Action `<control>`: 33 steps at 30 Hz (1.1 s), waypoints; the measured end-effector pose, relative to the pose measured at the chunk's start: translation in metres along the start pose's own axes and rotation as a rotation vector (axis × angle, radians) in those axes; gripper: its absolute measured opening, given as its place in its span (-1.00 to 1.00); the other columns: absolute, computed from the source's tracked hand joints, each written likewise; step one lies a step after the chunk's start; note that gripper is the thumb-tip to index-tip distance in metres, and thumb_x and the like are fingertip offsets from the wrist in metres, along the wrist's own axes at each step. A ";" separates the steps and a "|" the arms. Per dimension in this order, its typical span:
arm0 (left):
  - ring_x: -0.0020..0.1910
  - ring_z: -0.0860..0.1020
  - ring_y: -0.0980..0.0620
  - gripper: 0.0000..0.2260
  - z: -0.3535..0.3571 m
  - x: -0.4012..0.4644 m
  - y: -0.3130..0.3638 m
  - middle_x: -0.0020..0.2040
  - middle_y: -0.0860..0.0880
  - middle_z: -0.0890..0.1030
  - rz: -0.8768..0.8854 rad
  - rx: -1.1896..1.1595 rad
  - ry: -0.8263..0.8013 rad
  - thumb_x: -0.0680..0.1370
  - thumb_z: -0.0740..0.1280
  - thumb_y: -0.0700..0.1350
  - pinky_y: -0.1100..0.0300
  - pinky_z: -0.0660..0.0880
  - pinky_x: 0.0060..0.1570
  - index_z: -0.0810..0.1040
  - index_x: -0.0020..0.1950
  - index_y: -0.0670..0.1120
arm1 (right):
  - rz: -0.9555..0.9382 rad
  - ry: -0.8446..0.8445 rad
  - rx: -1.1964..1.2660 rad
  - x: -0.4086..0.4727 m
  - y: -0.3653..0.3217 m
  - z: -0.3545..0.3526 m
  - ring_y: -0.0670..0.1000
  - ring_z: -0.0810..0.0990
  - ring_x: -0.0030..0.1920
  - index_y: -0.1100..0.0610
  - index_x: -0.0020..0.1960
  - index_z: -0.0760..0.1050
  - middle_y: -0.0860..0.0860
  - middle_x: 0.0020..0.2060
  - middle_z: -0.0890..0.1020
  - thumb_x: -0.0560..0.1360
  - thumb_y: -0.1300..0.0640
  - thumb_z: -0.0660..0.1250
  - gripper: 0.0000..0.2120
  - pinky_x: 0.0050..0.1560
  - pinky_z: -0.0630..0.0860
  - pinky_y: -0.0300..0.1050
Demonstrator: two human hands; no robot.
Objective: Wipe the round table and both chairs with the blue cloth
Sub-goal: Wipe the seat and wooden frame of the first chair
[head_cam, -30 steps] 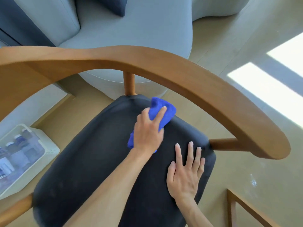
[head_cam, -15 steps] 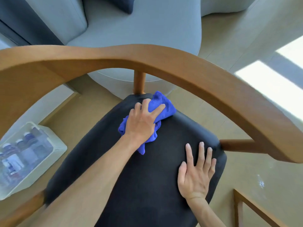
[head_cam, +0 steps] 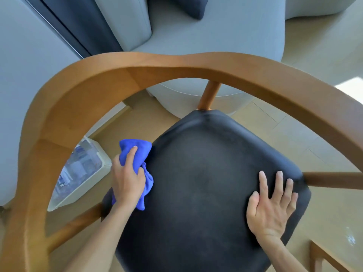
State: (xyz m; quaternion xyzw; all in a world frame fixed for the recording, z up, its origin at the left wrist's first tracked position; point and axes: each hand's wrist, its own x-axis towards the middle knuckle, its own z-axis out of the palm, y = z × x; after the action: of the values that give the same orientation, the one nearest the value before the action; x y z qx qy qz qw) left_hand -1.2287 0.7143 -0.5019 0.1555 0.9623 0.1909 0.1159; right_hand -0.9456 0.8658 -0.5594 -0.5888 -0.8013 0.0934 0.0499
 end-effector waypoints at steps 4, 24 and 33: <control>0.20 0.41 -0.21 -0.48 0.018 -0.018 0.023 0.31 -0.18 0.33 0.014 -0.045 0.027 0.47 0.31 -0.26 0.03 0.39 0.04 0.36 0.42 0.00 | 0.002 -0.004 -0.019 -0.001 -0.001 0.000 0.22 0.00 0.53 0.07 0.47 0.33 0.14 0.54 0.13 0.50 -0.02 -0.03 -0.43 0.49 -0.15 0.17; 0.22 0.27 0.00 -0.41 0.049 -0.053 0.066 0.36 -0.03 0.28 0.375 -0.137 -0.150 0.41 0.20 0.30 0.04 0.31 0.26 0.24 0.43 0.24 | -0.002 -0.025 -0.015 0.000 0.001 -0.004 0.19 -0.03 0.55 0.05 0.48 0.31 0.12 0.55 0.10 0.51 -0.02 -0.02 -0.44 0.51 -0.19 0.15; 0.10 0.39 -0.04 -0.48 0.063 -0.069 0.094 0.18 -0.06 0.38 0.173 -0.155 -0.088 0.50 0.24 0.18 0.06 0.46 0.03 0.23 0.45 0.25 | -0.015 -0.018 -0.012 0.001 0.002 -0.004 0.21 -0.02 0.55 0.03 0.48 0.30 0.12 0.55 0.11 0.52 -0.02 0.00 -0.45 0.52 -0.16 0.18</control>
State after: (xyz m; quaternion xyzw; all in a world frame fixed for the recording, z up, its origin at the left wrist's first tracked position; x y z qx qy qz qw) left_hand -1.1232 0.7935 -0.5093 0.2368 0.9216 0.2668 0.1527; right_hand -0.9435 0.8676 -0.5560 -0.5823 -0.8066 0.0936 0.0399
